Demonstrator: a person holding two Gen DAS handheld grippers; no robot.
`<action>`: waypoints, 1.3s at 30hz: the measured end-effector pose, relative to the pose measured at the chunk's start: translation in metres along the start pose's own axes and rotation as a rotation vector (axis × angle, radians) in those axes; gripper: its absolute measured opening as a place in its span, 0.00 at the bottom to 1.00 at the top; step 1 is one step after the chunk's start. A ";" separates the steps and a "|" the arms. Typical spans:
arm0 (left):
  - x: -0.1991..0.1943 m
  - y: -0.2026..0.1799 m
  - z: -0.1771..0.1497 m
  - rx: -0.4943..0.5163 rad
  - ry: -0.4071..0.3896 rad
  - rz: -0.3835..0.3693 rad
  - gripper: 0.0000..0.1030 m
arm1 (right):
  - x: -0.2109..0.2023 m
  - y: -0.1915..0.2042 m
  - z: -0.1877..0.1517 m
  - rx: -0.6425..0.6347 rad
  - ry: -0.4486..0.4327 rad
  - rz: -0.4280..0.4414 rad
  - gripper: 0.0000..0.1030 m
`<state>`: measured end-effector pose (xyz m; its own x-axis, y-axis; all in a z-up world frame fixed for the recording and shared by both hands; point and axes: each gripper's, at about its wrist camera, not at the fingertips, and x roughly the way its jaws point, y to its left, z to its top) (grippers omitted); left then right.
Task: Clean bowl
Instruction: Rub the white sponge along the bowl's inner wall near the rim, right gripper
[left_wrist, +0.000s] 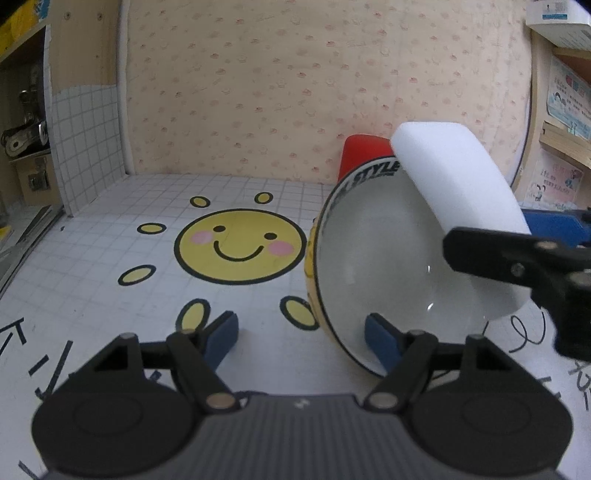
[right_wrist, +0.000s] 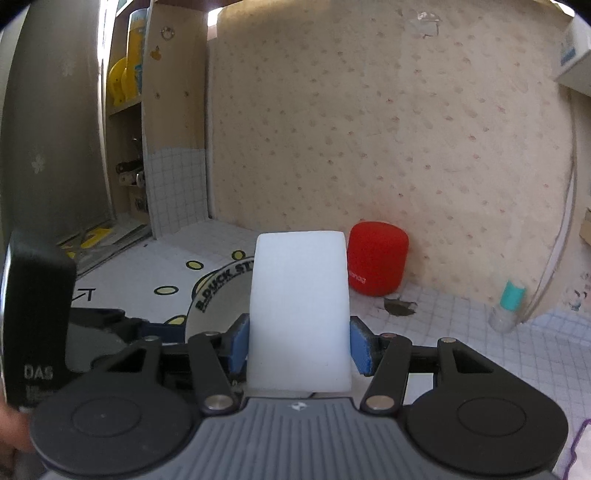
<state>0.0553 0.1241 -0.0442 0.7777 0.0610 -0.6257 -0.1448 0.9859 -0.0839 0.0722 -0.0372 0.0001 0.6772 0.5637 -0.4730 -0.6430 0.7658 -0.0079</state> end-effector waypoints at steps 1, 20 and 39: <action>0.000 -0.004 -0.002 0.002 -0.002 0.006 0.72 | 0.001 0.000 -0.002 0.001 0.006 0.001 0.52; 0.004 0.007 0.005 -0.029 0.005 0.025 0.75 | 0.002 -0.003 -0.012 0.000 0.027 0.007 0.52; 0.001 0.010 -0.001 0.017 0.004 0.035 0.74 | 0.004 0.000 -0.003 -0.009 0.017 0.003 0.52</action>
<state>0.0543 0.1337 -0.0467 0.7700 0.0951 -0.6310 -0.1616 0.9857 -0.0487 0.0738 -0.0358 -0.0048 0.6694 0.5606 -0.4875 -0.6480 0.7615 -0.0141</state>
